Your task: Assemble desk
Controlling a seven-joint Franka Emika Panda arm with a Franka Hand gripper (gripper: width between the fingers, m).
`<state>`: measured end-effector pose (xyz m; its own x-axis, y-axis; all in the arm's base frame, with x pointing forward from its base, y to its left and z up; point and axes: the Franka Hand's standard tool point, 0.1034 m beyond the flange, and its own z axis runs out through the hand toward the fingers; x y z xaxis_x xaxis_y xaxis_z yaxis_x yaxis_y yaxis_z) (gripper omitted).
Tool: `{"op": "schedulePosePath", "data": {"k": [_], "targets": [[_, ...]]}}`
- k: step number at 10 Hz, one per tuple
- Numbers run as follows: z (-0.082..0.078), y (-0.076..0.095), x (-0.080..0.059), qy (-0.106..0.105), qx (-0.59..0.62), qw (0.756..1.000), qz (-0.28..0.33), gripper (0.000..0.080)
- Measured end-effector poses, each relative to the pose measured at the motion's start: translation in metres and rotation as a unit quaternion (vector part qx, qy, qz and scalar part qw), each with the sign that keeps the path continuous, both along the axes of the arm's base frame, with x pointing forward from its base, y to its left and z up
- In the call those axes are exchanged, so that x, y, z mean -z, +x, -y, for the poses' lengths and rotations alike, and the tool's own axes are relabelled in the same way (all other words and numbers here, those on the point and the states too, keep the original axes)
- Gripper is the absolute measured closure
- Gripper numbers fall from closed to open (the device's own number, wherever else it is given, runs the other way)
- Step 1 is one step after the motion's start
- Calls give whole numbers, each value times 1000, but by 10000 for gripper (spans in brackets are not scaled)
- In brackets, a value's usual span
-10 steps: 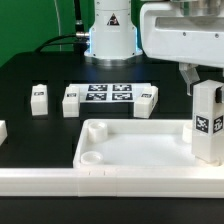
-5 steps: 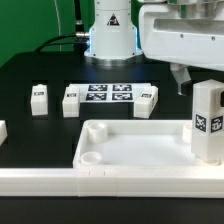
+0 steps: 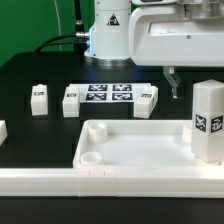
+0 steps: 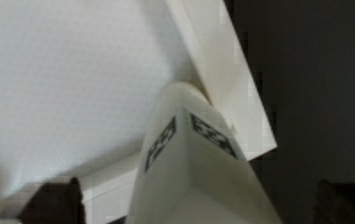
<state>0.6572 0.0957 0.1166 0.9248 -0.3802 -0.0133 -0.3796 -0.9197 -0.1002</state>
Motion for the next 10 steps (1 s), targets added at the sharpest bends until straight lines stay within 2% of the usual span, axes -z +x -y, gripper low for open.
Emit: {"op": "schedulePosePath", "data": {"k": [4,6,9,10], "targets": [[-4,-1,1,-3,-152,988,13,151],[-4,0,-1,-5,-237,971,21,151],[-5,1,-3,-20,-332,943,28,151],[-5,1,-2,-20,-332,943,28,257]]}}
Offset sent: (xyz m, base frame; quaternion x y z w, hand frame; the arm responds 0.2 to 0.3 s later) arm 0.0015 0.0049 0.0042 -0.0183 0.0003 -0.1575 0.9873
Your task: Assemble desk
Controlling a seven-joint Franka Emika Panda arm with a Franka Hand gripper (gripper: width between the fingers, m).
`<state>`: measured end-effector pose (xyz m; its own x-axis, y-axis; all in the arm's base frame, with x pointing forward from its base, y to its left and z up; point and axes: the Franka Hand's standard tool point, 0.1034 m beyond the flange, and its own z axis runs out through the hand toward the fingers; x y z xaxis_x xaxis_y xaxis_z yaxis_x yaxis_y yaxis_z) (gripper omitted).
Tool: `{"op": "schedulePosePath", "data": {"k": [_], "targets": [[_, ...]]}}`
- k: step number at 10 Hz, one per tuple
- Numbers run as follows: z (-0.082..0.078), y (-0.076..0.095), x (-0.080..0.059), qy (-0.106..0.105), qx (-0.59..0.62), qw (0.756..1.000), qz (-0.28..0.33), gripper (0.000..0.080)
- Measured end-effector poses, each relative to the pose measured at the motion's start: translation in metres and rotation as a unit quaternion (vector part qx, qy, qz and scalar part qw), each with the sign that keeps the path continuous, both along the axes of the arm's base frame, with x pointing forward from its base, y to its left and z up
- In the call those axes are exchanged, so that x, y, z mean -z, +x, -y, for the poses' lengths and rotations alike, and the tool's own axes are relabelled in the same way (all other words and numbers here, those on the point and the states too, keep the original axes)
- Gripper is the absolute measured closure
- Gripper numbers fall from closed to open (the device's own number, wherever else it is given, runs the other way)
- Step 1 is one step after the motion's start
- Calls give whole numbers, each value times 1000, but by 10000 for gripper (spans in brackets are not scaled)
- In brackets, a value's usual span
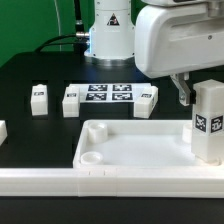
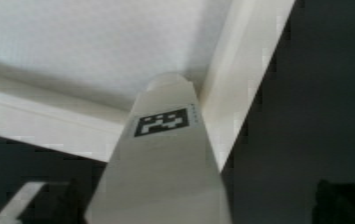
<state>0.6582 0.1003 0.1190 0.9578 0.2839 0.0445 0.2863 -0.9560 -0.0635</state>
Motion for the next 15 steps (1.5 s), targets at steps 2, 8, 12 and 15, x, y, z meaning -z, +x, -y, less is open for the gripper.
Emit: {"op": "schedulePosePath", "data": {"k": [2,8,12,15], "targets": [[0,0,0,0,0,1000,0,435],[3,1,1,7,118,993,-5,508],[5,5,2,16,309,951,4,508],[9,6,2,35,448,893,-13,508]]}}
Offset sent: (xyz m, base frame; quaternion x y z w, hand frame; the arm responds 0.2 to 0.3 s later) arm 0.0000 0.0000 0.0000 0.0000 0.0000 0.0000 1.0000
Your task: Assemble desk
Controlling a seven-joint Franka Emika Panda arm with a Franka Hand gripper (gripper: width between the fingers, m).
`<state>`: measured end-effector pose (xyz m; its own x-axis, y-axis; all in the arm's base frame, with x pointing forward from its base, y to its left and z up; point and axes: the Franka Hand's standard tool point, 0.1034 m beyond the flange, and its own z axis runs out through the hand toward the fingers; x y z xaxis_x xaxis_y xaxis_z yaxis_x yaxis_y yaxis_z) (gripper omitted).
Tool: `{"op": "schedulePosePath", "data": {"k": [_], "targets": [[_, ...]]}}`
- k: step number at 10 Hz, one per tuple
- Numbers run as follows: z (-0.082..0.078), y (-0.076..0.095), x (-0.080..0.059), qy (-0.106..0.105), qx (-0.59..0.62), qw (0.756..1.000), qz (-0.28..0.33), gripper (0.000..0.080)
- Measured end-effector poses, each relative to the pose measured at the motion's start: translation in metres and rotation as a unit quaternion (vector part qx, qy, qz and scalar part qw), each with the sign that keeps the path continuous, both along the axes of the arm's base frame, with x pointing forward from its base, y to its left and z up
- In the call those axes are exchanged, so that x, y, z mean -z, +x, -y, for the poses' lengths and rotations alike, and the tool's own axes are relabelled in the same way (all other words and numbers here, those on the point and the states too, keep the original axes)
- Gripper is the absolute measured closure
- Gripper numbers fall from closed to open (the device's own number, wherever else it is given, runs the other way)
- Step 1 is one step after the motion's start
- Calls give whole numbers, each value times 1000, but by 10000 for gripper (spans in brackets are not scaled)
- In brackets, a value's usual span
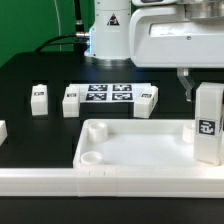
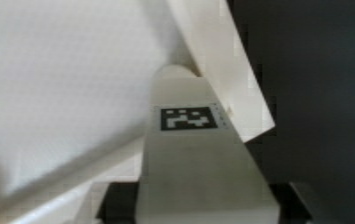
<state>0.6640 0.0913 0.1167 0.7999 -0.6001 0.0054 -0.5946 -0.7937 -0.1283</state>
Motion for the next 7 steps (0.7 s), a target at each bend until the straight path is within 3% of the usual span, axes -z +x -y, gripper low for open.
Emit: {"op": "schedulePosePath", "data": {"k": [3,7], "targets": [[0,-1,1,27,153,988,-20,508],[-2,-2,2,31,209,977,-28,508]]}}
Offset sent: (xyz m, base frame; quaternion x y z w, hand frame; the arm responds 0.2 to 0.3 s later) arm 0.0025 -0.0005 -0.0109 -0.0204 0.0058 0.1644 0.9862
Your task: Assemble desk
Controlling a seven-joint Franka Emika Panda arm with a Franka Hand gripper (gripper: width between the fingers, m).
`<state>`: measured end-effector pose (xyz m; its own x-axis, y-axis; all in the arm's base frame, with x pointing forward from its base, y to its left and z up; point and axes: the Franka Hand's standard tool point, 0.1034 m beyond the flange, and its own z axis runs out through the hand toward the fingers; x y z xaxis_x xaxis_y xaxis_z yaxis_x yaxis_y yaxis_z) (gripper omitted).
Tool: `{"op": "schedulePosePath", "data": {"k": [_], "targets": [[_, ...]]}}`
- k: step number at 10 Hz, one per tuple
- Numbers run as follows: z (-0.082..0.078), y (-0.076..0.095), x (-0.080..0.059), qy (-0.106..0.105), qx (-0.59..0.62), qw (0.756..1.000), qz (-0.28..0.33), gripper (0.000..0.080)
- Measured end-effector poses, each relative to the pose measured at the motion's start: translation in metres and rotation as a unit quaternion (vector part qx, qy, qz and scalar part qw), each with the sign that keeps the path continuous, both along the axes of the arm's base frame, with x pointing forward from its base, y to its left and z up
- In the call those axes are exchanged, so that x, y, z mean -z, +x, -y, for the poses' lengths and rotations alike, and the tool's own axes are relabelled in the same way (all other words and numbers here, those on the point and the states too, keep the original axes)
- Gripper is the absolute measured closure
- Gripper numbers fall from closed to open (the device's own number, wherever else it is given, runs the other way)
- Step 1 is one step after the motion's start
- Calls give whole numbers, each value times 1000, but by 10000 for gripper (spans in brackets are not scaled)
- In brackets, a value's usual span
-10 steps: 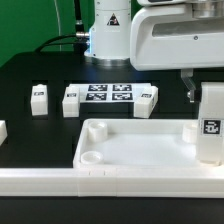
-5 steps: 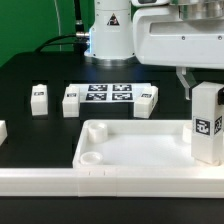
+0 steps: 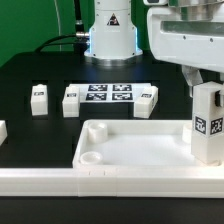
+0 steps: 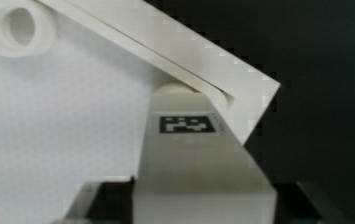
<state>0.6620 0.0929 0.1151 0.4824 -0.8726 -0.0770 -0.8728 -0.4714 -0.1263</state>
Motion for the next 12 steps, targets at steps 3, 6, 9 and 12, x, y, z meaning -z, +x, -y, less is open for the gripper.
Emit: {"op": "schedulePosePath", "data": {"k": [3,6,9,12], "targets": [[0,-3,1,-9,-105,994,4,217],[-1,-3,1,-19,-271,962,21,153],[-4,-1,-3,-40,-399,916,31,151],[-6,-1,-5,-53,-492,868,36,151]]}}
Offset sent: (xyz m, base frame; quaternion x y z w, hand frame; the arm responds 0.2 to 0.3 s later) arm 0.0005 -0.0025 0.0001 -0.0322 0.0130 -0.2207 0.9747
